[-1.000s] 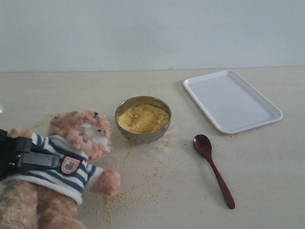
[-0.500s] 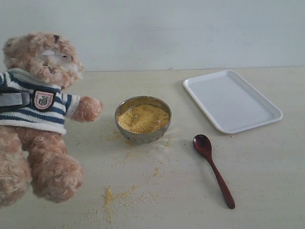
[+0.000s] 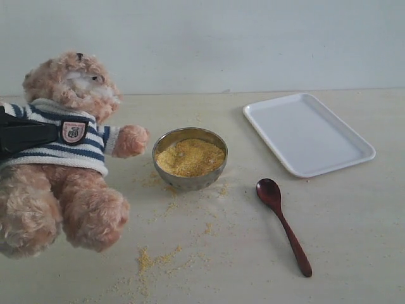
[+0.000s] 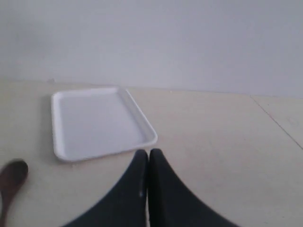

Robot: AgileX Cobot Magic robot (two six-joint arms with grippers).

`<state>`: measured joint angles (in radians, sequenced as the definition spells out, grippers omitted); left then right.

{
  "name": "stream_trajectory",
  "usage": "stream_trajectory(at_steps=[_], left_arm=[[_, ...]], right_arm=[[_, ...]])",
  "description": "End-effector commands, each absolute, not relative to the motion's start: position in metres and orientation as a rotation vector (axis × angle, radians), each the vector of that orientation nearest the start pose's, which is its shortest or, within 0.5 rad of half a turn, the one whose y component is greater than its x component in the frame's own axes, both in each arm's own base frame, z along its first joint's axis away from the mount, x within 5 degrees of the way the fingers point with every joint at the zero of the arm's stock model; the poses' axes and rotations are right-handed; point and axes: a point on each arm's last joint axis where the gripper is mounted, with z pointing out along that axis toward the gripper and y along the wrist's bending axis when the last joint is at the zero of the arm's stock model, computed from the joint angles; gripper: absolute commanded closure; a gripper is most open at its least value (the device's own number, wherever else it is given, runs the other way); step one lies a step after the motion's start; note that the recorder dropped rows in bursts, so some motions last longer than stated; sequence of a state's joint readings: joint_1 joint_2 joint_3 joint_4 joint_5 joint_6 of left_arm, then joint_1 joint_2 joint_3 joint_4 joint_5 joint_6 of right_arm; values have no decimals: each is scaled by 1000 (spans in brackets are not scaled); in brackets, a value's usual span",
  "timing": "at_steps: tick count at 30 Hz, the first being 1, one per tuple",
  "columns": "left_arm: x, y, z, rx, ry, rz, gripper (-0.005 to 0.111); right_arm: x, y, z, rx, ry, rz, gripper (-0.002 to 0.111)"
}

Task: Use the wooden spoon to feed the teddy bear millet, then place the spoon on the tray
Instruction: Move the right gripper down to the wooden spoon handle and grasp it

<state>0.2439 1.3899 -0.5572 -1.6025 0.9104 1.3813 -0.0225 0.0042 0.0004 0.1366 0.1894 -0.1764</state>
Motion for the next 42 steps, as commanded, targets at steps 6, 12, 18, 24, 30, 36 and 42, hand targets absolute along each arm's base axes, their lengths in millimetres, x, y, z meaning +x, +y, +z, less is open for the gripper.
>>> stream_trajectory(at_steps=[6, 12, 18, 24, 30, 36, 42], left_arm=[[241, -17, 221, -42, 2100, -1091, 102], [241, -17, 221, -42, 2100, -1091, 102], [241, -17, 221, -37, 2100, -1091, 102], [241, -17, 221, -36, 2098, -1087, 102], [243, -14, 219, -9, 2095, -1023, 102], [243, -14, 219, 37, 2093, -996, 102], [242, -15, 219, 44, 2090, -1004, 102]], right_arm=[[56, -4, 218, 626, 1325, 623, 108], [55, -7, 220, 672, 1271, 660, 108], [37, -25, 259, 796, 700, 929, 108], [17, -2, 350, 214, 608, 538, 108], [105, 10, 353, -157, 1270, 3, 108], [190, 12, 307, -215, 1566, 54, 108], [220, 20, 254, -104, 1905, 251, 108]])
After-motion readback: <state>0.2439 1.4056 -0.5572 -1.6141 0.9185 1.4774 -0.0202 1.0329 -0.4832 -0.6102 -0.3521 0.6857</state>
